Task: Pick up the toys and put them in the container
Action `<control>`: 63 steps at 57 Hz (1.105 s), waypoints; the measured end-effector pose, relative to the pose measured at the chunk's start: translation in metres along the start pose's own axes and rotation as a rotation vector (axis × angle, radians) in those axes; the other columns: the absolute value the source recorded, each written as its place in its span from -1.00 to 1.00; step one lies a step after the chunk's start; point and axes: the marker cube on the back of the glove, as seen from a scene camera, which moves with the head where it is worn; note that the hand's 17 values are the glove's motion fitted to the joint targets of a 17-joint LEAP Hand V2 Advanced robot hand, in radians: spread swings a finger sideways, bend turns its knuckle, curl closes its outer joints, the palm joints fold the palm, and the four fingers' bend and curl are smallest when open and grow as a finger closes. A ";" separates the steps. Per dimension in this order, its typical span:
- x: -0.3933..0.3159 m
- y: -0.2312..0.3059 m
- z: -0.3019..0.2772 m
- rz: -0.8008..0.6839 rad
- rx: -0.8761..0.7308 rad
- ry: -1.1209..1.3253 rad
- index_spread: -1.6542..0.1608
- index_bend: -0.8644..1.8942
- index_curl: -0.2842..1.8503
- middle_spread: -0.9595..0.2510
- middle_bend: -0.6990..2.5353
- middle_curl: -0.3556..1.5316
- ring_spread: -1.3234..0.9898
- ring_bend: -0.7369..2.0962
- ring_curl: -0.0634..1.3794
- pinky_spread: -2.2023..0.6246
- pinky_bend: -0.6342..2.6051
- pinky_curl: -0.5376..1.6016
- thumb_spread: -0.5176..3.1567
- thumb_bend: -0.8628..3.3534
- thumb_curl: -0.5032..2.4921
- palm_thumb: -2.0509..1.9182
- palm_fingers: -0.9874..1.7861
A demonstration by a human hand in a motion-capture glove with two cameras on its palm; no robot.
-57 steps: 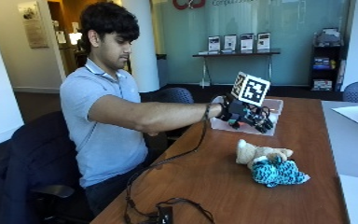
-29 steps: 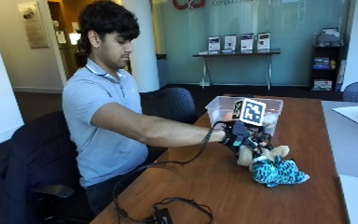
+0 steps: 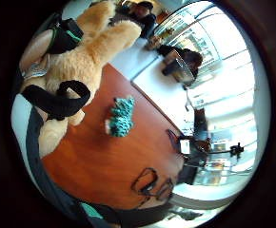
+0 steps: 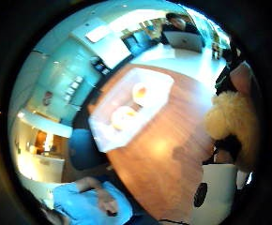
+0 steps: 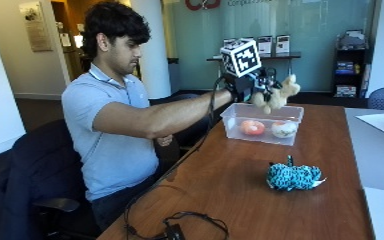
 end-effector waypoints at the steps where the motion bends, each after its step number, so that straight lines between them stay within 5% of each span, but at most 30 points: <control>1: -0.004 -0.003 -0.009 -0.012 0.016 -0.034 0.55 -0.08 -0.30 0.49 -0.45 -0.29 0.07 -0.18 -0.50 0.31 0.13 -0.20 0.03 -0.22 -0.25 0.34 0.18; 13: -0.072 -0.044 -0.067 -0.156 0.064 -0.260 0.55 -0.13 -0.28 0.50 -0.46 -0.28 0.06 -0.17 -0.49 0.31 0.10 -0.20 0.01 -0.23 -0.22 0.35 0.20; 28: -0.136 -0.075 -0.037 -0.231 -0.084 -0.349 0.55 -0.19 -0.25 0.50 -0.46 -0.28 0.06 -0.16 -0.49 0.30 0.10 -0.18 0.01 -0.24 -0.19 0.35 0.21; 31: -0.140 -0.074 -0.022 -0.224 -0.224 -0.375 0.55 -0.19 -0.23 0.50 -0.48 -0.29 0.06 -0.19 -0.49 0.31 0.12 -0.17 0.03 -0.23 -0.19 0.35 0.15; 38: -0.124 -0.065 -0.002 -0.180 -0.310 -0.351 0.53 -0.25 -0.22 0.56 -0.49 -0.33 0.11 -0.37 -0.54 0.43 0.14 -0.14 0.13 -0.24 -0.27 0.24 -0.39; 50: -0.016 -0.031 0.020 0.039 -0.266 -0.262 0.51 -0.26 -0.32 0.57 -0.47 -0.35 0.14 -0.36 -0.61 0.54 0.13 -0.20 0.14 -0.32 -0.38 0.07 -0.37; 63: 0.136 0.026 0.070 0.459 -0.357 -0.145 0.49 -0.26 -0.36 0.58 -0.47 -0.34 0.14 -0.34 -0.60 0.57 0.13 -0.22 0.12 -0.36 -0.42 0.03 -0.37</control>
